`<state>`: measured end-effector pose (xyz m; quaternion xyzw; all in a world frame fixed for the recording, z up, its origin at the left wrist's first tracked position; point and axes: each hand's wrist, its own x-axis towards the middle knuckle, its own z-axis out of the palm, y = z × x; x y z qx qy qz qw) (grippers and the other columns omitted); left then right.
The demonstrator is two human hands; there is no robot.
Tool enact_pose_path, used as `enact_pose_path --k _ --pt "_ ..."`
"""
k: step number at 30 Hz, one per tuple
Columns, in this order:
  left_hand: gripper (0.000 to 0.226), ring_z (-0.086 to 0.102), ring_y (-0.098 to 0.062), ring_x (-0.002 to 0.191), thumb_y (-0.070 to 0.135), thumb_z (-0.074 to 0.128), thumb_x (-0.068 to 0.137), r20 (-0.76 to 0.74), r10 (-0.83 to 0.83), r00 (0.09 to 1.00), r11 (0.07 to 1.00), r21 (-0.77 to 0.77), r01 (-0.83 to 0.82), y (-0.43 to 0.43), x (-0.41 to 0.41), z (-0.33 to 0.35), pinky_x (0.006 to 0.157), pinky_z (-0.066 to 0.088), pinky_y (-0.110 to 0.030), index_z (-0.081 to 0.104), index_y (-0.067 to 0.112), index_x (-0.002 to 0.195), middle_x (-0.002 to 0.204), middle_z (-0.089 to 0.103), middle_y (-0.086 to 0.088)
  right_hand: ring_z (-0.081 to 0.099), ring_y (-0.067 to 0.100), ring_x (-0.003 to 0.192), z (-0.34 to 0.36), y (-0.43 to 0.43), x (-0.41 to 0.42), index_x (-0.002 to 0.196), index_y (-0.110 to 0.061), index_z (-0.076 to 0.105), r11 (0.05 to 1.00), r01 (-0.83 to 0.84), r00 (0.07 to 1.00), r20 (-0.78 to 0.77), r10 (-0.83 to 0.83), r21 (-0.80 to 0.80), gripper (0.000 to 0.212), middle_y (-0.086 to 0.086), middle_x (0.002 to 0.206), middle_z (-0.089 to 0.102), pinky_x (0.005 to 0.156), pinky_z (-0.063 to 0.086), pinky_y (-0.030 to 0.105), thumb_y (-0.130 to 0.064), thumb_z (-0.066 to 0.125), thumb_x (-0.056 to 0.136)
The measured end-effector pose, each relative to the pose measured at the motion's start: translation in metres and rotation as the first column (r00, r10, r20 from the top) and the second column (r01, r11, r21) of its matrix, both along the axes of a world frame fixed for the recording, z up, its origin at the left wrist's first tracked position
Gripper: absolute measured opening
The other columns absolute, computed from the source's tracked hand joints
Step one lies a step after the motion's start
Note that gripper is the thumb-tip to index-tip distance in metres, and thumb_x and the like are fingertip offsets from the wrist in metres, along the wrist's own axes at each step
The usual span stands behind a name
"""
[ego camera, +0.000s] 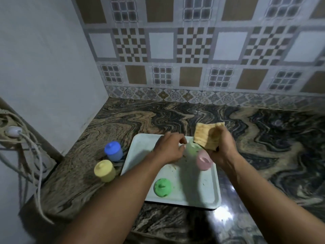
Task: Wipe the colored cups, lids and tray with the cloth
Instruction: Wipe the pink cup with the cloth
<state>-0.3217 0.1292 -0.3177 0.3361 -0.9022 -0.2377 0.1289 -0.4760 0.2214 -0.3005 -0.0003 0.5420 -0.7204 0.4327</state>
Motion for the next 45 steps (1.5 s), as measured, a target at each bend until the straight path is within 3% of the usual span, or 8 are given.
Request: enact_pose_path --k 8,12,15,21,29,33,41,45 --pt "0.026 0.049 -0.026 0.109 0.047 0.058 0.09 0.265 -0.239 0.934 0.93 -0.215 0.299 0.059 -0.064 -0.024 0.094 0.04 -0.043 0.065 0.029 0.107 0.118 0.065 0.006 0.065 0.024 0.067 -0.023 0.04 -0.04 0.085 -0.008 0.063 0.977 0.173 0.982 -0.099 -0.161 0.127 0.013 0.014 0.086 0.067 0.058 0.055 0.033 -0.008 0.053 0.094" --pt "0.022 0.049 -0.03 0.104 0.04 0.053 0.096 0.271 -0.158 0.949 0.961 -0.18 0.211 0.063 -0.063 -0.038 0.092 0.034 -0.041 0.07 0.027 0.099 0.104 0.067 -0.006 0.065 0.028 0.082 -0.043 0.044 -0.035 0.083 -0.014 0.063 0.949 0.222 0.957 -0.236 -0.169 0.223 0.023 0.012 0.092 0.068 0.078 0.056 0.04 -0.026 0.053 0.1" --pt "0.023 0.048 -0.028 0.105 0.035 0.052 0.096 0.18 -0.09 0.98 0.985 -0.128 0.114 0.06 -0.053 -0.041 0.086 0.032 -0.037 0.072 0.025 0.098 0.096 0.067 -0.006 0.066 0.031 0.097 -0.055 0.048 -0.034 0.095 -0.015 0.069 0.943 0.25 0.892 -0.431 -0.136 0.218 0.025 0.011 0.101 0.072 0.093 0.053 0.046 -0.029 0.05 0.101" --pt "0.016 0.053 -0.01 0.115 0.039 0.061 0.094 -0.15 0.113 0.982 0.985 0.145 -0.091 0.033 -0.02 -0.011 0.099 0.021 -0.035 0.075 0.035 0.099 0.104 0.071 0.009 0.06 0.015 0.08 -0.046 0.045 0.009 0.091 -0.019 0.066 0.994 -0.013 0.661 -0.746 0.088 0.106 0.045 -0.002 0.085 0.068 0.074 0.049 0.036 -0.053 0.038 0.1" --pt "0.02 0.045 -0.008 0.136 0.012 0.064 0.094 -0.412 0.146 0.899 0.848 0.521 0.101 0.003 0.041 0.028 0.115 0.032 -0.036 0.077 0.024 0.104 0.127 0.065 0.002 0.068 0.031 0.081 -0.003 0.0 0.058 0.11 -0.008 0.072 0.897 -0.439 0.883 -0.16 0.442 0.054 0.05 0.017 0.095 0.074 0.068 0.055 0.041 -0.043 0.036 0.105" --pt "0.024 0.061 -0.002 0.101 0.009 0.061 0.096 -0.47 0.198 0.86 0.774 0.613 0.157 -0.002 0.074 0.036 0.096 0.045 -0.028 0.074 0.028 0.099 0.1 0.071 0.015 0.069 0.035 0.068 0.005 -0.003 0.084 0.089 0.007 0.075 0.793 -0.607 0.76 0.249 0.6 -0.056 0.048 0.026 0.09 0.069 0.056 0.058 0.034 -0.033 0.048 0.089" --pt "0.018 0.059 -0.009 0.1 0.03 0.066 0.094 -0.311 0.129 0.942 0.831 0.552 0.069 -0.029 0.11 0.053 0.091 0.044 -0.027 0.076 0.015 0.097 0.104 0.065 0.004 0.07 0.032 0.072 0.002 -0.031 0.133 0.114 -0.006 0.066 0.853 -0.521 0.851 -0.108 0.515 -0.037 0.048 0.022 0.093 0.074 0.069 0.055 0.04 -0.045 0.041 0.103" --pt "0.013 0.041 0.003 0.123 0.019 0.063 0.095 -0.331 0.097 0.939 0.826 0.553 0.11 -0.039 0.124 0.05 0.097 0.034 -0.017 0.075 0.017 0.092 0.146 0.039 0.004 0.069 0.037 0.08 0.005 -0.027 0.141 0.105 0.003 0.073 0.773 -0.614 0.744 0.211 0.634 -0.158 0.049 0.025 0.099 0.069 0.066 0.06 0.042 -0.039 0.053 0.088"
